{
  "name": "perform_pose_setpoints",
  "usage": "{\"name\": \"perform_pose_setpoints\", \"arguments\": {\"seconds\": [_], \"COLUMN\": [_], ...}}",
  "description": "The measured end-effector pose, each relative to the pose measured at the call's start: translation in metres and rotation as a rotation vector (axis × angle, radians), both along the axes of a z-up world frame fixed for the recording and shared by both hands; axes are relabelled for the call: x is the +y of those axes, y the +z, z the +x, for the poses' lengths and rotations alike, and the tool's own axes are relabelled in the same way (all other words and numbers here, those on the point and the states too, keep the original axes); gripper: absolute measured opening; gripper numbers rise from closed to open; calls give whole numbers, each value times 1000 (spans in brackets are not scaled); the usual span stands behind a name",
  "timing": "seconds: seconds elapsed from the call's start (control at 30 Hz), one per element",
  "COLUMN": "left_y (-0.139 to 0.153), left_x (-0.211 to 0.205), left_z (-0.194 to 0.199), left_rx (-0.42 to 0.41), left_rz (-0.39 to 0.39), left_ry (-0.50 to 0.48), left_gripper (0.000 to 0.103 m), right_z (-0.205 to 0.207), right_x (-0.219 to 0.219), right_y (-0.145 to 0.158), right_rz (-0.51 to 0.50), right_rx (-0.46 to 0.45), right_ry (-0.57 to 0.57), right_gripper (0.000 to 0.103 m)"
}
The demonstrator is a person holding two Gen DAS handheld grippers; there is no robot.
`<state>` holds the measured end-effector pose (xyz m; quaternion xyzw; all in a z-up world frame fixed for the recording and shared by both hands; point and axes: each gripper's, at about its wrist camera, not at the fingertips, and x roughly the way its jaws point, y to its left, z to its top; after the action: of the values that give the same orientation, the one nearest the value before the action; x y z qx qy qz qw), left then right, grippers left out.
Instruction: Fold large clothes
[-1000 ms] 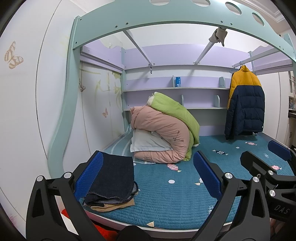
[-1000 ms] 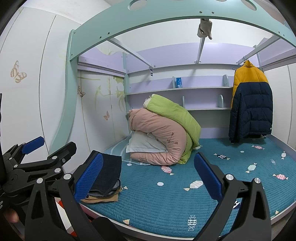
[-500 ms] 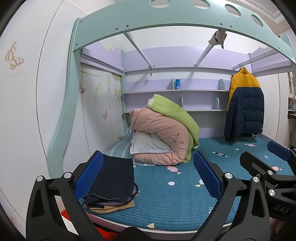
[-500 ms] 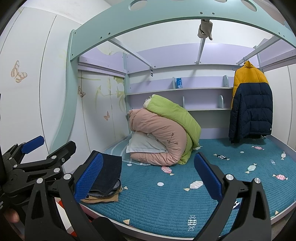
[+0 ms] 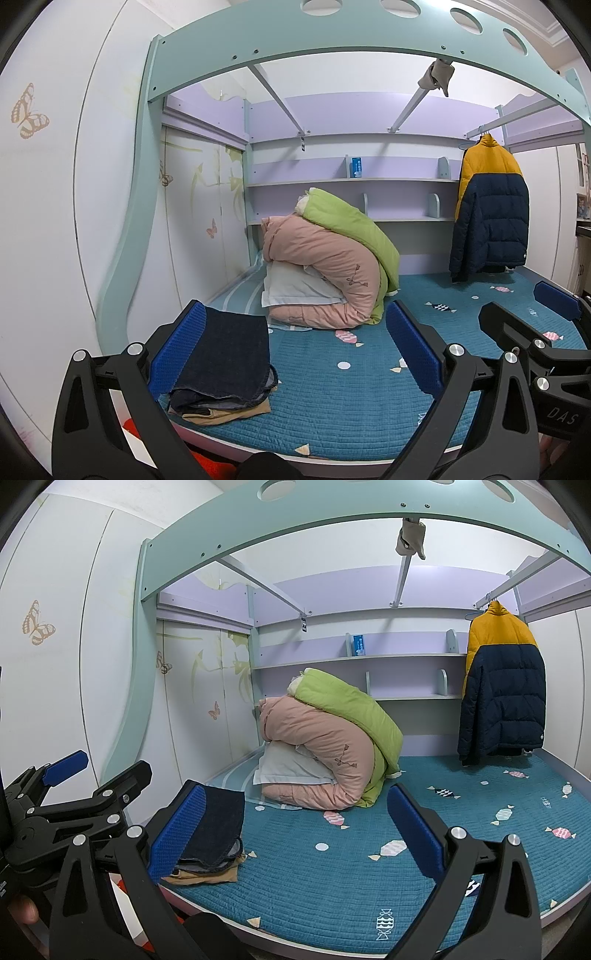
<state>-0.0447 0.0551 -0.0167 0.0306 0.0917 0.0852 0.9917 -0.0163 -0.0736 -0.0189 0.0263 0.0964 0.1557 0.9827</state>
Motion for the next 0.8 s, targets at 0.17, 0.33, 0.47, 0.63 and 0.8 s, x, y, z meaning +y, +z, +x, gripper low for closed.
{"name": "perform_pose_setpoints", "arguments": {"seconds": [0.17, 0.33, 0.47, 0.63, 0.8], "left_y": [0, 0, 0, -2, -2], "left_x": [0, -1, 0, -1, 2], "left_z": [0, 0, 0, -1, 0], "left_rx": [1, -1, -2, -2, -1], "left_rz": [0, 1, 0, 0, -1], "left_ry": [0, 1, 3, 3, 6], "left_gripper": [98, 98, 98, 98, 98], "right_z": [0, 0, 0, 0, 0], "right_x": [1, 0, 1, 1, 1], "right_y": [1, 1, 1, 1, 1], "right_rz": [0, 0, 0, 1, 0], "right_rx": [1, 1, 0, 1, 2], "right_ry": [0, 1, 1, 1, 0], "right_gripper": [95, 95, 95, 95, 95]}}
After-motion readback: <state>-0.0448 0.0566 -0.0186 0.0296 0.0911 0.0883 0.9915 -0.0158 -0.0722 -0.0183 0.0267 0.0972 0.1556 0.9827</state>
